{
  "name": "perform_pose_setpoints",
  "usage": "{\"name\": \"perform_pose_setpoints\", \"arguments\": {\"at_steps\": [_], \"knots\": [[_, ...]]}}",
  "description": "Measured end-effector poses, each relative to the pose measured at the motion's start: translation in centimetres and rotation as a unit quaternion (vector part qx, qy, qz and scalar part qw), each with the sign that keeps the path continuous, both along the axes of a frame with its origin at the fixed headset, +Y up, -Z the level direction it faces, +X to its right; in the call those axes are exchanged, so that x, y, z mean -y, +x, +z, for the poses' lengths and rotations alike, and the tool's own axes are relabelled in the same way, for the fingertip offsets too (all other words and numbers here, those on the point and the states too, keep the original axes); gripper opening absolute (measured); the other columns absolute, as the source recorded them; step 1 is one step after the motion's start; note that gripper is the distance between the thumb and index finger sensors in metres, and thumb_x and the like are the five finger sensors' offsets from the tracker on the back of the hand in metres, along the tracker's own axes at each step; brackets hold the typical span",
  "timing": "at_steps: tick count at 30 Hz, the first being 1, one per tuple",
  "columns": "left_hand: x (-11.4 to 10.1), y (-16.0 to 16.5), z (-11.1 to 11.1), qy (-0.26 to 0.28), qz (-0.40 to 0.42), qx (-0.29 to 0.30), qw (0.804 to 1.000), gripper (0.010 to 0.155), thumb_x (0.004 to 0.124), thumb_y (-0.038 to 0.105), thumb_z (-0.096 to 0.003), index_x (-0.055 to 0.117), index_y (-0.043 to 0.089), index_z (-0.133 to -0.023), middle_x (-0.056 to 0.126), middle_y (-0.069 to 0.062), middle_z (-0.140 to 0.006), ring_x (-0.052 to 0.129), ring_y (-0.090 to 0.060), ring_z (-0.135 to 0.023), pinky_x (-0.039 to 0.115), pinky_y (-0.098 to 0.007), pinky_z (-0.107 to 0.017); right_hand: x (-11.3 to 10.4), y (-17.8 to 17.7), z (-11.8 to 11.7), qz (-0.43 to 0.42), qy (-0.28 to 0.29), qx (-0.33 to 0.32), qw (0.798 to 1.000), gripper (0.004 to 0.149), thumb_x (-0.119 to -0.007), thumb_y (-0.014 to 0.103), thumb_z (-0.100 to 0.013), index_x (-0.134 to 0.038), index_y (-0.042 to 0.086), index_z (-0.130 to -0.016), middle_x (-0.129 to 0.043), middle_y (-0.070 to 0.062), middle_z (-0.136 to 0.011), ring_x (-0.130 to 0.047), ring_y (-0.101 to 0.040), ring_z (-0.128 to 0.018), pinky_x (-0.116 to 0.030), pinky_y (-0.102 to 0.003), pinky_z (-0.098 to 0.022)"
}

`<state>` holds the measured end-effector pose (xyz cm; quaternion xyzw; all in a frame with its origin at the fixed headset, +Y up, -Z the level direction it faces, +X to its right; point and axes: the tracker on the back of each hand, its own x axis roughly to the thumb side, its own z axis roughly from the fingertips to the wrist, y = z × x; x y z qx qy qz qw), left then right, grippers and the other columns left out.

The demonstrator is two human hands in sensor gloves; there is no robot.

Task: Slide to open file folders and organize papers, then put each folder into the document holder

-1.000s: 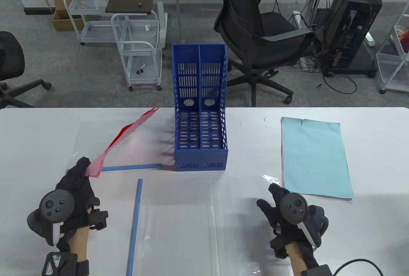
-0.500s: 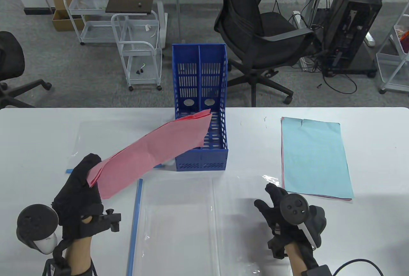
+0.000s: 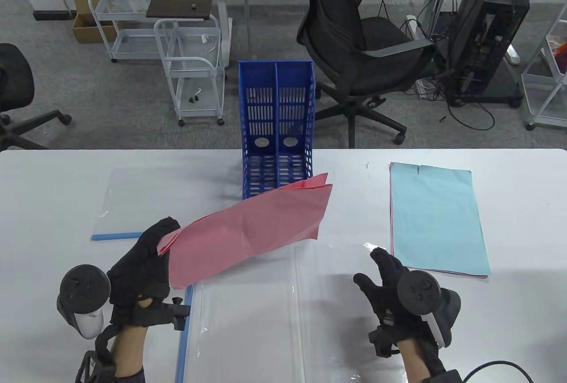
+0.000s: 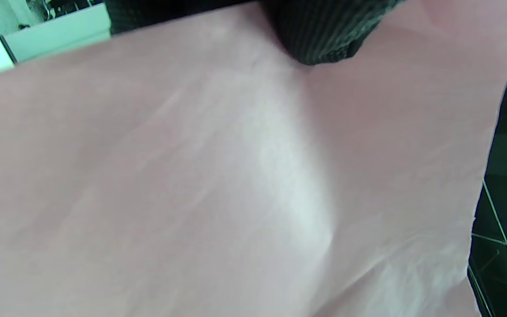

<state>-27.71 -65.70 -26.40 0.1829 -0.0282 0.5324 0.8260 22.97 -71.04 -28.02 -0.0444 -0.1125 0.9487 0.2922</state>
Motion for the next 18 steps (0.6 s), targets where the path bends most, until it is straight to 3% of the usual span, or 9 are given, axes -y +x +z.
{"name": "perform_pose_setpoints", "arguments": {"at_steps": [6, 10, 15, 18], "knots": [[0.5, 2.3, -0.6, -0.026, -0.023, 0.046, 0.998, 0.042, 0.08, 0.033, -0.046, 0.092, 0.036, -0.086, 0.105, -0.001, -0.073, 0.115, -0.02, -0.051, 0.092, -0.044, -0.051, -3.0, 0.2, 1.7, -0.06, 0.101, -0.008, 0.993, 0.087, -0.081, 0.064, -0.03, -0.049, 0.027, -0.102, -0.059, -0.005, -0.111, -0.068, -0.034, -0.1, -0.059, -0.055, -0.075], [0.7, 4.1, -0.9, -0.043, -0.039, 0.081, 0.995, 0.042, 0.08, 0.033, -0.0461, 0.092, 0.036, -0.086, 0.105, -0.001, -0.073, 0.115, -0.02, -0.05, 0.092, -0.044, -0.051, -6.1, -1.5, 3.3, -0.004, 0.179, -0.025, 0.983, 0.089, -0.082, 0.064, -0.031, -0.044, 0.029, -0.104, -0.051, -0.004, -0.114, -0.057, -0.034, -0.105, -0.051, -0.055, -0.078], [0.6, 6.4, -0.9, -0.053, -0.062, 0.124, 0.989, 0.042, 0.08, 0.033, -0.0462, 0.092, 0.036, -0.086, 0.105, -0.001, -0.073, 0.115, -0.02, -0.05, 0.092, -0.044, -0.051, -8.6, -6.3, 3.2, 0.094, 0.165, -0.098, 0.977, 0.092, -0.084, 0.062, -0.029, -0.04, 0.032, -0.105, -0.047, -0.002, -0.117, -0.049, -0.033, -0.11, -0.043, -0.055, -0.08], [0.6, 7.2, -0.8, -0.053, -0.074, 0.129, 0.987, 0.042, 0.08, 0.033, -0.0464, 0.091, 0.035, -0.087, 0.104, -0.001, -0.073, 0.115, -0.02, -0.05, 0.092, -0.044, -0.051, -9.7, -7.9, 3.0, 0.174, 0.163, -0.078, 0.968, 0.092, -0.085, 0.062, -0.029, -0.042, 0.035, -0.105, -0.046, -0.001, -0.118, -0.045, -0.033, -0.112, -0.038, -0.056, -0.081]]}}
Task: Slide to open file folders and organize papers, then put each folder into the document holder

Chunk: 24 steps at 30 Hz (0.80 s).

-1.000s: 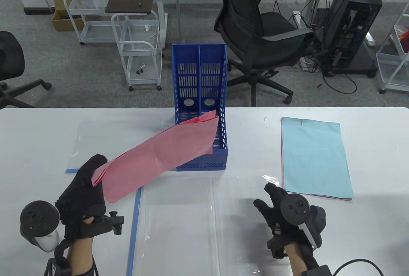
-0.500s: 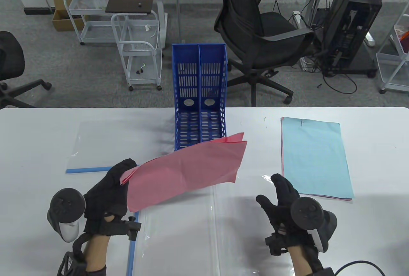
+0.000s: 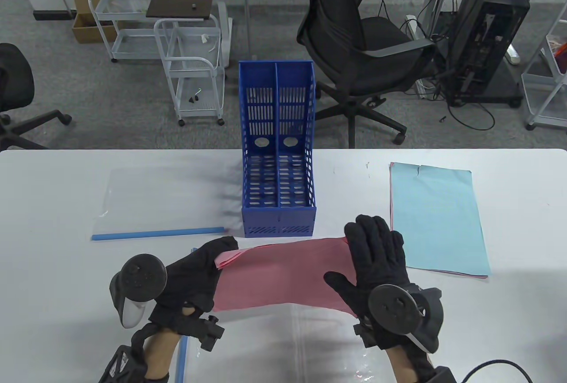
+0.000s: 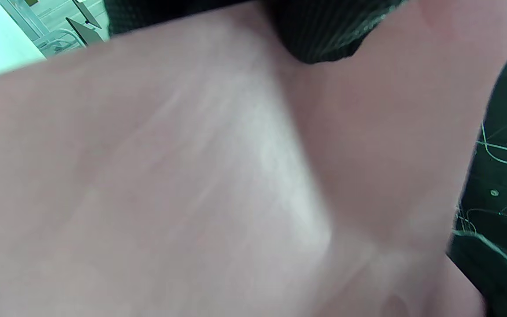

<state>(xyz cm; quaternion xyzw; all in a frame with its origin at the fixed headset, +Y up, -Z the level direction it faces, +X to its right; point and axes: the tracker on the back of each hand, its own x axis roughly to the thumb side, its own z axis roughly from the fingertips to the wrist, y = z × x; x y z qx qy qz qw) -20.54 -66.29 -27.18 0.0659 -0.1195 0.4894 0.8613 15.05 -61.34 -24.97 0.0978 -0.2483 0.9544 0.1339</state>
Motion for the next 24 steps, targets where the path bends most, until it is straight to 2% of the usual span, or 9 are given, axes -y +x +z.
{"name": "perform_pose_setpoints", "arguments": {"at_steps": [4, 9, 12, 13, 14, 16, 20, 22, 24], "knots": [[0.3, 0.3, 0.0, -0.012, -0.014, 0.008, 1.0, 0.042, 0.08, 0.033, -0.0464, 0.091, 0.036, -0.087, 0.104, -0.001, -0.073, 0.114, -0.02, -0.05, 0.092, -0.044, -0.051, -1.5, -0.8, 0.0, 0.059, 0.01, 0.057, 0.997, 0.089, -0.085, 0.064, -0.029, -0.048, 0.037, -0.105, -0.044, -0.001, -0.12, -0.043, -0.035, -0.113, -0.035, -0.058, -0.081], [0.1, 1.3, 0.0, -0.013, -0.026, 0.056, 0.998, 0.042, 0.08, 0.033, -0.0463, 0.091, 0.035, -0.087, 0.104, -0.001, -0.072, 0.114, -0.02, -0.05, 0.091, -0.044, -0.051, -1.7, -1.7, -1.2, 0.018, -0.078, -0.044, 0.996, 0.083, -0.087, 0.057, -0.031, -0.056, 0.033, -0.103, -0.065, 0.0, -0.113, -0.067, -0.034, -0.105, -0.049, -0.06, -0.079], [0.1, 1.7, 0.1, -0.023, -0.023, 0.08, 0.996, 0.042, 0.08, 0.033, -0.0465, 0.09, 0.034, -0.087, 0.104, -0.001, -0.072, 0.114, -0.019, -0.049, 0.091, -0.044, -0.051, -1.9, -2.0, -1.9, 0.008, -0.123, -0.073, 0.99, 0.052, -0.088, 0.046, -0.034, -0.086, 0.028, -0.083, -0.1, 0.004, -0.078, -0.101, -0.025, -0.068, -0.075, -0.052, -0.067], [0.2, 1.7, 0.0, -0.028, -0.023, 0.085, 0.996, 0.042, 0.079, 0.034, -0.0465, 0.09, 0.033, -0.088, 0.104, -0.001, -0.072, 0.114, -0.019, -0.049, 0.091, -0.043, -0.051, -1.9, -1.9, -2.1, 0.004, -0.133, -0.087, 0.987, 0.042, -0.089, 0.043, -0.034, -0.093, 0.027, -0.073, -0.106, 0.004, -0.064, -0.105, -0.022, -0.054, -0.081, -0.048, -0.06], [0.5, 1.7, -0.1, -0.04, -0.021, 0.09, 0.995, 0.043, 0.079, 0.034, -0.0467, 0.089, 0.034, -0.088, 0.103, 0.0, -0.073, 0.114, -0.019, -0.05, 0.091, -0.043, -0.051, -1.7, -1.8, -2.3, -0.002, -0.147, -0.102, 0.984, 0.041, -0.089, 0.042, -0.033, -0.094, 0.026, -0.071, -0.107, 0.003, -0.059, -0.106, -0.022, -0.048, -0.082, -0.047, -0.057], [1.1, 1.5, -0.5, -0.062, 0.001, 0.119, 0.991, 0.045, 0.079, 0.036, -0.0474, 0.086, 0.033, -0.092, 0.102, 0.001, -0.077, 0.113, -0.02, -0.057, 0.089, -0.045, -0.056, -1.5, -1.2, -2.4, -0.008, -0.149, -0.109, 0.983, 0.041, -0.088, 0.041, -0.033, -0.095, 0.025, -0.07, -0.107, 0.002, -0.055, -0.106, -0.02, -0.041, -0.085, -0.045, -0.053], [2.5, -0.2, -1.3, -0.089, 0.057, 0.094, 0.99, 0.063, 0.082, 0.049, -0.0454, 0.069, 0.032, -0.105, 0.086, 0.0, -0.1, 0.098, -0.028, -0.086, 0.076, -0.051, -0.071, -0.6, 2.0, -2.8, -0.077, -0.137, -0.083, 0.984, 0.041, -0.087, 0.041, -0.033, -0.095, 0.025, -0.07, -0.107, 0.003, -0.052, -0.106, -0.017, -0.037, -0.087, -0.043, -0.05], [3.6, -1.0, -1.7, -0.111, 0.079, 0.104, 0.985, 0.074, 0.083, 0.056, -0.0439, 0.059, 0.032, -0.11, 0.075, -0.001, -0.109, 0.087, -0.03, -0.098, 0.071, -0.053, -0.074, 0.1, 4.1, -3.0, -0.145, -0.145, -0.082, 0.975, 0.041, -0.087, 0.041, -0.033, -0.095, 0.025, -0.07, -0.107, 0.003, -0.052, -0.105, -0.017, -0.035, -0.087, -0.043, -0.048], [5.0, -0.8, -2.0, -0.15, 0.125, 0.141, 0.971, 0.081, 0.082, 0.06, -0.0432, 0.052, 0.031, -0.112, 0.065, -0.003, -0.115, 0.077, -0.034, -0.105, 0.066, -0.056, -0.077, 1.4, 6.6, -3.1, -0.256, -0.151, -0.087, 0.951, 0.041, -0.086, 0.041, -0.034, -0.095, 0.024, -0.07, -0.107, 0.002, -0.052, -0.105, -0.016, -0.033, -0.088, -0.042, -0.047]]}}
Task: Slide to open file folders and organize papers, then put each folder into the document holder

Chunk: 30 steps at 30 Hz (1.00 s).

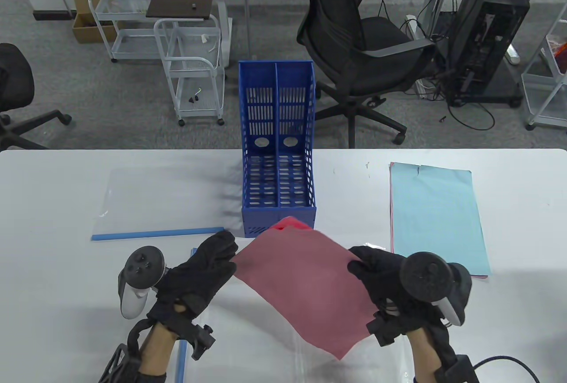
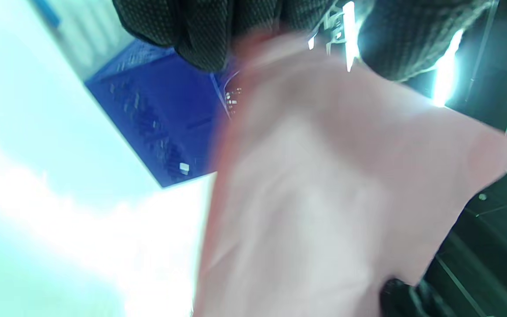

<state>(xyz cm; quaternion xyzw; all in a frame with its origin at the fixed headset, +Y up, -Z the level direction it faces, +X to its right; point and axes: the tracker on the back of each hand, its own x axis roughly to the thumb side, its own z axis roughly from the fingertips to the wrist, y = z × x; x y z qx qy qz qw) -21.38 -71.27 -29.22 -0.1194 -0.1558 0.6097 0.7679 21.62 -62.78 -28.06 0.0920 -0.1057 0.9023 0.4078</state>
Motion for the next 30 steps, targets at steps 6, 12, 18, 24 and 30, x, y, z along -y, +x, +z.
{"name": "perform_pose_setpoints", "arguments": {"at_steps": [6, 12, 18, 24, 30], "knots": [[2.6, 4.5, 0.0, -0.07, 0.058, 0.113, 0.989, 0.083, 0.083, 0.062, -0.0431, 0.052, 0.029, -0.112, 0.067, -0.003, -0.114, 0.081, -0.035, -0.101, 0.07, -0.055, -0.074, 4.6, 3.4, 0.2, -0.215, -0.057, 0.047, 0.974, 0.042, -0.086, 0.04, -0.034, -0.095, 0.023, -0.071, -0.107, 0.002, -0.052, -0.105, -0.016, -0.032, -0.088, -0.042, -0.046], [2.2, 8.6, 1.1, -0.069, 0.065, 0.034, 0.995, 0.052, 0.083, 0.046, -0.0462, 0.083, 0.027, -0.094, 0.098, -0.002, -0.085, 0.109, -0.025, -0.068, 0.088, -0.046, -0.056, 6.5, 3.3, 0.7, -0.229, -0.086, 0.058, 0.968, 0.042, -0.087, 0.041, -0.033, -0.095, 0.023, -0.07, -0.108, 0.002, -0.052, -0.106, -0.016, -0.033, -0.088, -0.042, -0.046], [2.4, 9.7, 0.6, -0.073, 0.044, 0.013, 0.996, 0.043, 0.081, 0.04, -0.0469, 0.089, 0.024, -0.086, 0.105, -0.003, -0.068, 0.114, -0.02, -0.049, 0.093, -0.041, -0.044, 6.0, 5.0, 0.3, -0.169, -0.175, -0.004, 0.97, 0.045, -0.089, 0.044, -0.035, -0.092, 0.022, -0.074, -0.107, 0.001, -0.06, -0.107, -0.019, -0.042, -0.085, -0.045, -0.052], [3.0, 11.3, 0.4, -0.11, -0.006, 0.068, 0.992, 0.044, 0.08, 0.038, -0.047, 0.089, 0.021, -0.086, 0.105, -0.005, -0.066, 0.114, -0.02, -0.045, 0.094, -0.041, -0.042, 7.1, 7.0, -0.3, -0.201, -0.228, -0.009, 0.953, 0.043, -0.088, 0.04, -0.038, -0.091, 0.019, -0.076, -0.106, 0.0, -0.059, -0.106, -0.019, -0.039, -0.086, -0.045, -0.05], [4.7, 12.6, 0.3, -0.163, -0.006, 0.091, 0.982, 0.046, 0.08, 0.037, -0.0482, 0.086, 0.02, -0.09, 0.104, -0.005, -0.072, 0.113, -0.021, -0.05, 0.093, -0.042, -0.045, 8.4, 8.0, -0.9, -0.165, -0.258, 0.046, 0.951, 0.041, -0.089, 0.039, -0.036, -0.094, 0.02, -0.072, -0.107, 0.0, -0.054, -0.106, -0.018, -0.034, -0.087, -0.043, -0.047]]}}
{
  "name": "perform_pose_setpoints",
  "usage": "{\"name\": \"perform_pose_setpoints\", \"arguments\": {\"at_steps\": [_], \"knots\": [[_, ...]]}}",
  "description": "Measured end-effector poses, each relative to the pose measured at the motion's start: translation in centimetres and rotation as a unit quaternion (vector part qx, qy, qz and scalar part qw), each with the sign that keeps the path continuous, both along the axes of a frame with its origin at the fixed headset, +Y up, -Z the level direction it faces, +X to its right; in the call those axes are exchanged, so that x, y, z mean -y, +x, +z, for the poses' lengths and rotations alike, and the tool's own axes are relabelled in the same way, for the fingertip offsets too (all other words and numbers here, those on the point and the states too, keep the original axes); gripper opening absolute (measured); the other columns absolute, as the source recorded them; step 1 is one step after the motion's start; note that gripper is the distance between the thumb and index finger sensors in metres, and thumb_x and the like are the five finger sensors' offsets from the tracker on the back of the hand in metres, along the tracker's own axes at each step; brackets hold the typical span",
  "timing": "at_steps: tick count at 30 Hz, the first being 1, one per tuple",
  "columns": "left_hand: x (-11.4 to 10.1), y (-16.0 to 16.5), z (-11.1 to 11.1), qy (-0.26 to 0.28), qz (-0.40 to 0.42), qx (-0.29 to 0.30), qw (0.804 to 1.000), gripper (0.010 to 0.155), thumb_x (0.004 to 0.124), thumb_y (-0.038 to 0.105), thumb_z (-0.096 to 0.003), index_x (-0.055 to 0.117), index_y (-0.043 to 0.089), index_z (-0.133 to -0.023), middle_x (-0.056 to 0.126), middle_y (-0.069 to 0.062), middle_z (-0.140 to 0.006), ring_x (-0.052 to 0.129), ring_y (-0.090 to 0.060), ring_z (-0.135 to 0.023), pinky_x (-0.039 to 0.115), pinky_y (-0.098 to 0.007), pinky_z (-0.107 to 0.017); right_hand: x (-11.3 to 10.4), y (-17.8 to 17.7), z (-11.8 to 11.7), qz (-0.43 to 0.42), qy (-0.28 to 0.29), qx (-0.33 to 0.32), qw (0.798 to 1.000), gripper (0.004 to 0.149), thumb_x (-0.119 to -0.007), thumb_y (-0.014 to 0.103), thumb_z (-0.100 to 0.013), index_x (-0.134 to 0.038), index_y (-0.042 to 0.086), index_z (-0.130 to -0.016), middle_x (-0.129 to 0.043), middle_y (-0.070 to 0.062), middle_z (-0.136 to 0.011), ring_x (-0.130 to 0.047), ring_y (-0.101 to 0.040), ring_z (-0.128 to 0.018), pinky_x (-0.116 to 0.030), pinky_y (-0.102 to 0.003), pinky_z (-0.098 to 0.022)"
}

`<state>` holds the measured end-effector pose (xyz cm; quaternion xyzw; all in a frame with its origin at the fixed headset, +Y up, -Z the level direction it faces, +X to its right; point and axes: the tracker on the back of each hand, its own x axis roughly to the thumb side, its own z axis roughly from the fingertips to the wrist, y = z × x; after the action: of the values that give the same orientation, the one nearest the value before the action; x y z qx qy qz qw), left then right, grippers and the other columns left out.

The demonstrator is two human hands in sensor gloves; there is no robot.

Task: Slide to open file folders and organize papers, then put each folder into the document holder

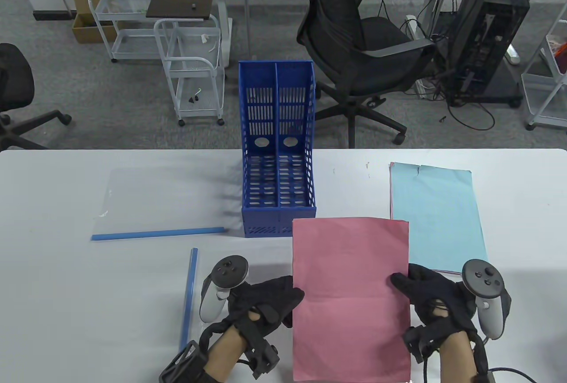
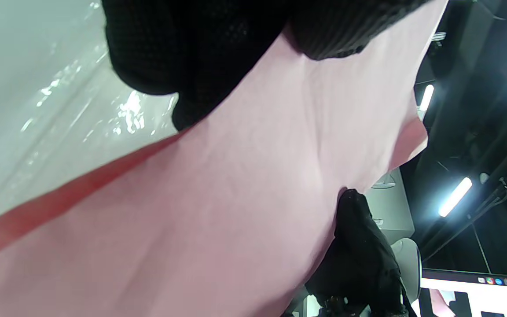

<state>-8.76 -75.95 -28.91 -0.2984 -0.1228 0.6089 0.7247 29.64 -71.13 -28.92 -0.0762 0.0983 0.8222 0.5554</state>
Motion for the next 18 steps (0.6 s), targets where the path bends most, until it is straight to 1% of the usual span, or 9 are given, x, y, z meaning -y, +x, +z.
{"name": "perform_pose_setpoints", "arguments": {"at_steps": [2, 4, 8, 10, 12, 18], "knots": [[0.4, 0.1, 0.1, -0.002, -0.031, -0.019, 0.999, 0.047, 0.08, 0.038, -0.0481, 0.085, 0.02, -0.09, 0.104, -0.005, -0.073, 0.114, -0.021, -0.051, 0.093, -0.042, -0.045, 0.4, 0.1, -0.2, 0.019, -0.013, 0.006, 1.0, 0.041, -0.089, 0.038, -0.036, -0.094, 0.019, -0.072, -0.107, -0.001, -0.053, -0.105, -0.018, -0.033, -0.087, -0.044, -0.047], [0.3, -0.2, 0.3, -0.005, -0.076, -0.035, 0.997, 0.05, 0.082, 0.042, -0.0474, 0.084, 0.018, -0.092, 0.103, -0.006, -0.074, 0.113, -0.023, -0.052, 0.092, -0.043, -0.046, 0.9, 0.1, -0.4, 0.039, -0.031, 0.017, 0.999, 0.042, -0.089, 0.038, -0.036, -0.094, 0.019, -0.072, -0.107, -0.001, -0.053, -0.105, -0.018, -0.032, -0.087, -0.044, -0.046], [-0.5, -1.2, 0.2, 0.027, -0.159, -0.05, 0.986, 0.056, 0.082, 0.045, -0.0468, 0.081, 0.017, -0.095, 0.101, -0.008, -0.078, 0.111, -0.024, -0.056, 0.091, -0.044, -0.048, 1.9, 0.1, -0.8, 0.064, -0.063, 0.018, 0.996, 0.042, -0.088, 0.037, -0.036, -0.094, 0.018, -0.073, -0.106, -0.001, -0.053, -0.104, -0.018, -0.032, -0.087, -0.044, -0.046], [-0.6, -1.7, 0.2, 0.035, -0.186, -0.053, 0.98, 0.058, 0.082, 0.046, -0.0468, 0.079, 0.018, -0.097, 0.099, -0.009, -0.081, 0.11, -0.026, -0.059, 0.09, -0.045, -0.05, 2.3, -0.1, -1.1, 0.069, -0.072, 0.017, 0.995, 0.042, -0.088, 0.037, -0.036, -0.094, 0.018, -0.073, -0.106, -0.001, -0.053, -0.104, -0.018, -0.032, -0.087, -0.044, -0.046], [-0.6, -1.9, 0.1, 0.045, -0.194, -0.061, 0.978, 0.058, 0.082, 0.046, -0.0467, 0.079, 0.017, -0.097, 0.098, -0.009, -0.082, 0.109, -0.027, -0.06, 0.089, -0.046, -0.051, 2.6, -0.3, -1.3, 0.077, -0.078, 0.019, 0.994, 0.042, -0.087, 0.037, -0.036, -0.094, 0.017, -0.073, -0.106, -0.002, -0.053, -0.104, -0.018, -0.032, -0.086, -0.044, -0.046], [-0.7, -2.2, 0.1, 0.05, -0.206, -0.058, 0.976, 0.06, 0.081, 0.047, -0.0466, 0.078, 0.017, -0.098, 0.097, -0.011, -0.084, 0.108, -0.029, -0.063, 0.087, -0.048, -0.053, 3.9, -0.7, -2.1, 0.119, -0.106, 0.02, 0.987, 0.042, -0.087, 0.037, -0.037, -0.093, 0.017, -0.074, -0.106, -0.002, -0.055, -0.104, -0.018, -0.034, -0.086, -0.044, -0.048]]}}
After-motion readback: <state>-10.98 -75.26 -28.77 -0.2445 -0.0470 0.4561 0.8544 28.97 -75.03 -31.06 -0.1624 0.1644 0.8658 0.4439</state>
